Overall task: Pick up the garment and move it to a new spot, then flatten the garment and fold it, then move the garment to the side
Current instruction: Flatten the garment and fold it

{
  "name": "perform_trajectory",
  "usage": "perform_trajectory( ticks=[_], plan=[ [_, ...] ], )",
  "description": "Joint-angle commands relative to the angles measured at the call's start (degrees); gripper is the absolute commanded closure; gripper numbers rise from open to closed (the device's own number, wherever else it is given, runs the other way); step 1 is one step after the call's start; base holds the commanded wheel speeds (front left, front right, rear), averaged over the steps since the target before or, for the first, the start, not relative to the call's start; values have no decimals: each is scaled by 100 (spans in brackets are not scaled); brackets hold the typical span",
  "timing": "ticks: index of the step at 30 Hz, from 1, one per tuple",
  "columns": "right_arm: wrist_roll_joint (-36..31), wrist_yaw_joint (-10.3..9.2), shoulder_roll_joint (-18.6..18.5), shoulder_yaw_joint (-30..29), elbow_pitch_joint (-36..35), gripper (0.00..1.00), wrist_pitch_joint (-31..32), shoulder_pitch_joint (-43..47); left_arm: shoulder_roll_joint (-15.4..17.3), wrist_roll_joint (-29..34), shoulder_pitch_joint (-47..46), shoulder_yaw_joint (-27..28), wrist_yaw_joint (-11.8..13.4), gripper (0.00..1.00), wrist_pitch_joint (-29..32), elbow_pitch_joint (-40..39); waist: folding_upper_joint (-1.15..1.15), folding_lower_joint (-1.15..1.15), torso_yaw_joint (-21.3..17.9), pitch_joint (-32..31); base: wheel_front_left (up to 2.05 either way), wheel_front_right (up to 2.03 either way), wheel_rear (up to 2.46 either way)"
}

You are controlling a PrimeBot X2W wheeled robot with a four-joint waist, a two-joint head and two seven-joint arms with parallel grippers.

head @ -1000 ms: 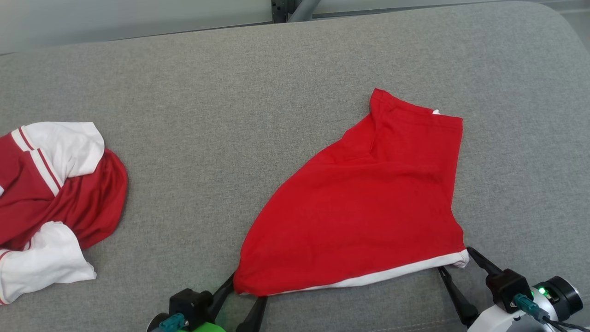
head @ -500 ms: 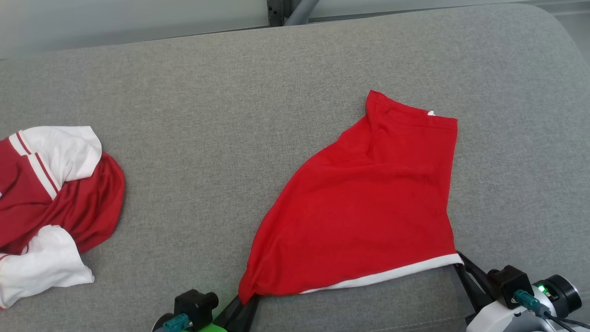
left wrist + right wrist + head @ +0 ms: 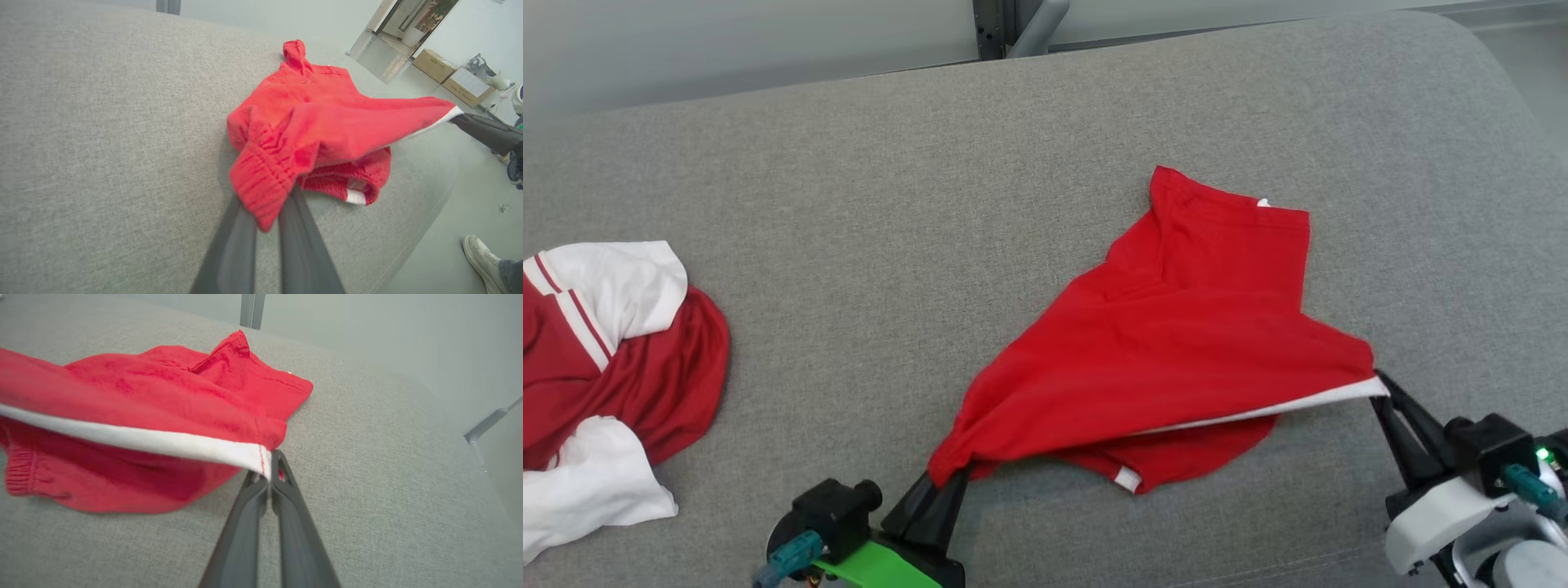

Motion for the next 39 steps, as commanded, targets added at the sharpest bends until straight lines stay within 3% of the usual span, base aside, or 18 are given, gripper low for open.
perform_trajectory(
  ticks=[1,7,9,10,15,20,25,26,30,34,39],
  plan=[
    [84,-13,-7,-149,-224,100,58,-49,81,16,-56,71,76,100,-8,-200,6,0,-28,-10,0,0,0],
    [359,-12,-100,-544,-1457,100,501,-518,275,-106,-352,410,327,100,245,-1528,6,0,-42,135,0,0,0],
    [458,-12,-158,-529,-1712,100,720,-917,412,-163,-607,558,363,100,501,-1930,6,0,-40,280,0,0,0],
    [503,-12,-221,-331,-1810,100,948,-1601,545,-325,-981,783,386,100,813,-2295,6,0,-92,542,0,0,0],
    [832,-12,79,20,-1122,100,1516,-3936,1013,-341,-2887,1195,230,100,1908,-2263,6,0,69,1478,0,0,0],
    [242,-12,475,-37,272,100,1749,-6390,992,-210,-5360,1327,12,100,2474,-1104,6,0,260,2418,0,0,0],
    [-654,-14,1324,-854,1650,100,949,-8051,727,334,-7181,1364,-62,100,1730,539,6,0,337,2736,0,0,0],
    [-654,-14,1324,-854,1650,100,949,-8051,727,334,-7181,1364,-62,100,1730,539,6,0,337,2736,0,0,0],
    [-1213,-14,1700,-1042,2380,100,155,-8670,577,737,-7947,1354,-91,100,664,1495,6,0,275,2929,0,0,0],
    [-1410,-13,1745,-712,3032,100,-273,-8557,471,826,-7858,1165,-178,100,-1,2236,6,0,248,3019,0,0,0],
    [-1198,-13,1499,-209,3315,100,-541,-7581,497,788,-6761,727,-226,100,-240,2389,6,0,219,2916,0,0,0]
  ],
)
